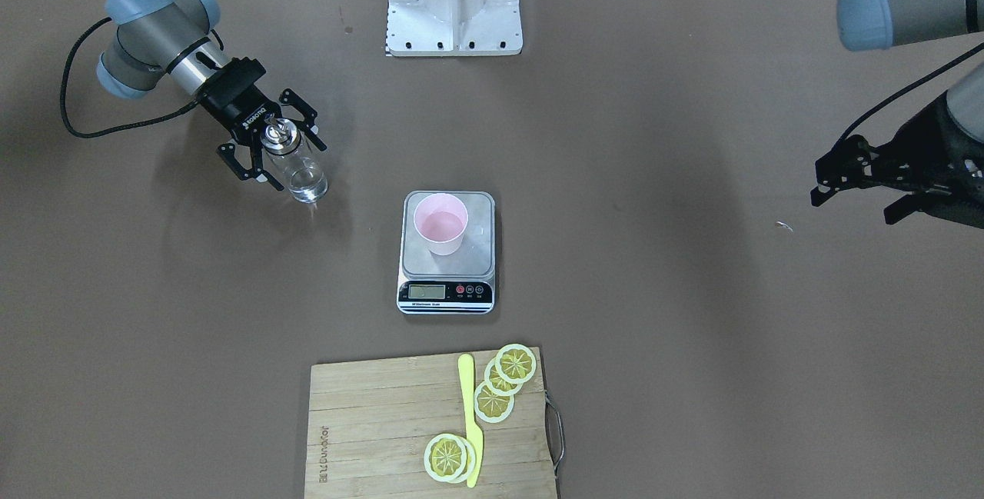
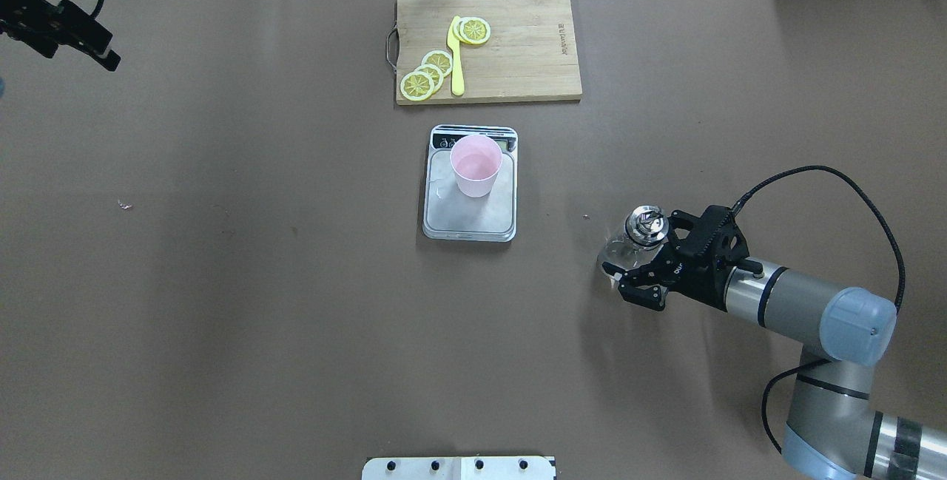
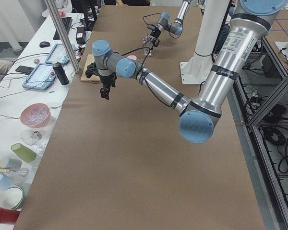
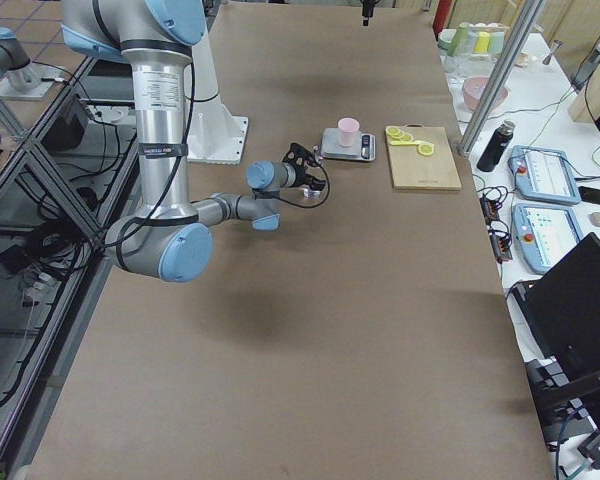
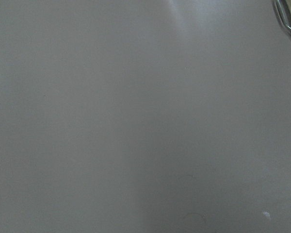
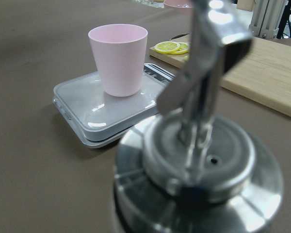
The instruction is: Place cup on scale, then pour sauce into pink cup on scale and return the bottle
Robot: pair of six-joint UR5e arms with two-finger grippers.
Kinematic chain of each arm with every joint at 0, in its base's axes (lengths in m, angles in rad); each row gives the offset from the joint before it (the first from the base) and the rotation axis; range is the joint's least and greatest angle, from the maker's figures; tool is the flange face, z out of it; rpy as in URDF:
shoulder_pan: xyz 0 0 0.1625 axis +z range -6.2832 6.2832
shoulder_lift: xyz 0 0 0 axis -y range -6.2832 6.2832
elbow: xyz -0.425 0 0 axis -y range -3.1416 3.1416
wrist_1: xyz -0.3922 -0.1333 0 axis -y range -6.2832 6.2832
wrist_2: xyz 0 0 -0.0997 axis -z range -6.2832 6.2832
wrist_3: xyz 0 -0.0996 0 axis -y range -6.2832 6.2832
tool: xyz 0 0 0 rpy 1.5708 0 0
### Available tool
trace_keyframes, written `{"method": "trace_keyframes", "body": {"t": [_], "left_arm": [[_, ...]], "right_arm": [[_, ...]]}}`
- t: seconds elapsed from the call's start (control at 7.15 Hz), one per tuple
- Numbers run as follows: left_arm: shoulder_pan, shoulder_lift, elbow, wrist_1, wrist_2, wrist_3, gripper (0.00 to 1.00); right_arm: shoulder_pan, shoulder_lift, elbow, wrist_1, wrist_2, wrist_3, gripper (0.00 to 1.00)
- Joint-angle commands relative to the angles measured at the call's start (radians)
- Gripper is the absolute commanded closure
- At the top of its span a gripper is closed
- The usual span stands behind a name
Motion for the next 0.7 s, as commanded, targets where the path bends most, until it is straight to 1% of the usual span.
{"method": "trace_keyframes", "body": {"t": [0.0, 0.56], "left_arm": [[0.0, 0.0, 0.0, 0.0, 0.0, 0.0, 0.02], [0.0, 0.0, 0.0, 0.0, 0.0, 0.0, 0.02]], "right_arm": [[-0.005, 0.002, -0.001, 0.005, -0.002, -0.002, 0.01], [-0.005, 0.009, -0.02, 0.006, -0.016, -0.002, 0.02]]}}
